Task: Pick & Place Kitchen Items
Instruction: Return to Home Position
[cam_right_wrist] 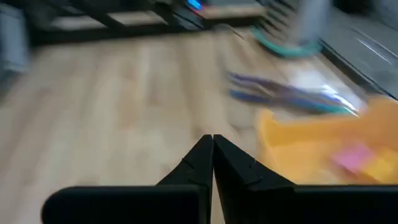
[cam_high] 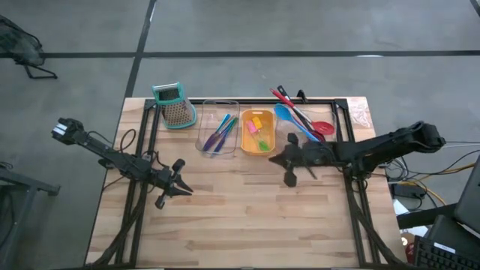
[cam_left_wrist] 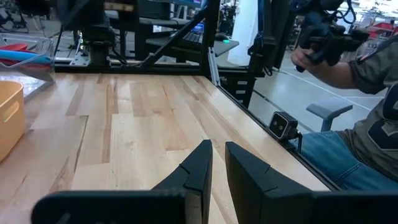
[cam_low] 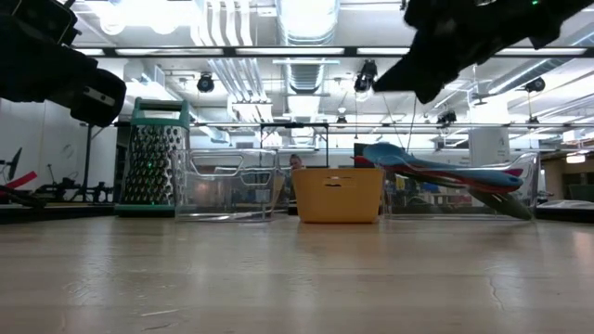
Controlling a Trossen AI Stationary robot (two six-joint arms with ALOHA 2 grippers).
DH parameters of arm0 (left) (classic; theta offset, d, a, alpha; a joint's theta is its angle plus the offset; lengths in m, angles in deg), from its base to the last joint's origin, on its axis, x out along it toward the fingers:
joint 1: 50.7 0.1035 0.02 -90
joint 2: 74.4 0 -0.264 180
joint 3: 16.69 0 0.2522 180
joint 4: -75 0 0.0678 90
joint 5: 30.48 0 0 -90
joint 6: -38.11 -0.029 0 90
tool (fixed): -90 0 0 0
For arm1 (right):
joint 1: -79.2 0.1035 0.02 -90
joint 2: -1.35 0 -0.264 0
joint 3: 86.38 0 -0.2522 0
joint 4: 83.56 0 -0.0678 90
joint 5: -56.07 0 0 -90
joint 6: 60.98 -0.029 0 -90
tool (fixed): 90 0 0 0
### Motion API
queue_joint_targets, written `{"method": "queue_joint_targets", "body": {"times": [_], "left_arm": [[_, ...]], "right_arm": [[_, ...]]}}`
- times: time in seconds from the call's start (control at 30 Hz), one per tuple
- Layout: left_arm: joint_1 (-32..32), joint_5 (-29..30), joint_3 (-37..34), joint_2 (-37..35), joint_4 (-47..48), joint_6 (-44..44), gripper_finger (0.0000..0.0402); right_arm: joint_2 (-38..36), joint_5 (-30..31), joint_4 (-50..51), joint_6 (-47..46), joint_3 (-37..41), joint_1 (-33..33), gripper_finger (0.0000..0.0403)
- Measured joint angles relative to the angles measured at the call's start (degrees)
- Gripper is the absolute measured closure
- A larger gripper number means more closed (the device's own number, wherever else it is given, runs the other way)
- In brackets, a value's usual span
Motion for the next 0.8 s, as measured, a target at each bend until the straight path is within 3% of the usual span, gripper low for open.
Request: {"method": "queue_joint_targets", "body": {"times": [0.1, 0.47, 0.57, 0.7, 0.8], "left_arm": [[0.0, 0.0, 0.0, 0.0, 0.0, 0.0, 0.0351], [0.0, 0.2, 0.0, 0.0, -0.1, -1.4, 0.0351], [0.0, 1.9, 0.0, 0.0, -1.0, -6.7, 0.0351], [0.3, 11.0, 0.0, 0.0, -8.1, -12.4, 0.0351], [1.1, 11.7, 0.0, -1.6, -9.2, -13.7, 0.0351]], "right_arm": [[-3.2, -3.6, -5.5, 1.8, 3.2, 0.9, 0.0394], [-21.6, -4.4, -20.3, 6.5, 21.0, 1.2, 0.0394], [-27.3, -4.7, -21.4, 5.8, 25.3, 1.2, 0.0394], [-34.5, -4.9, -21.2, 4.9, 30.1, 1.2, 0.0394], [-39.4, -5.0, -20.9, 4.9, 32.9, 1.2, 0.0394]]}}
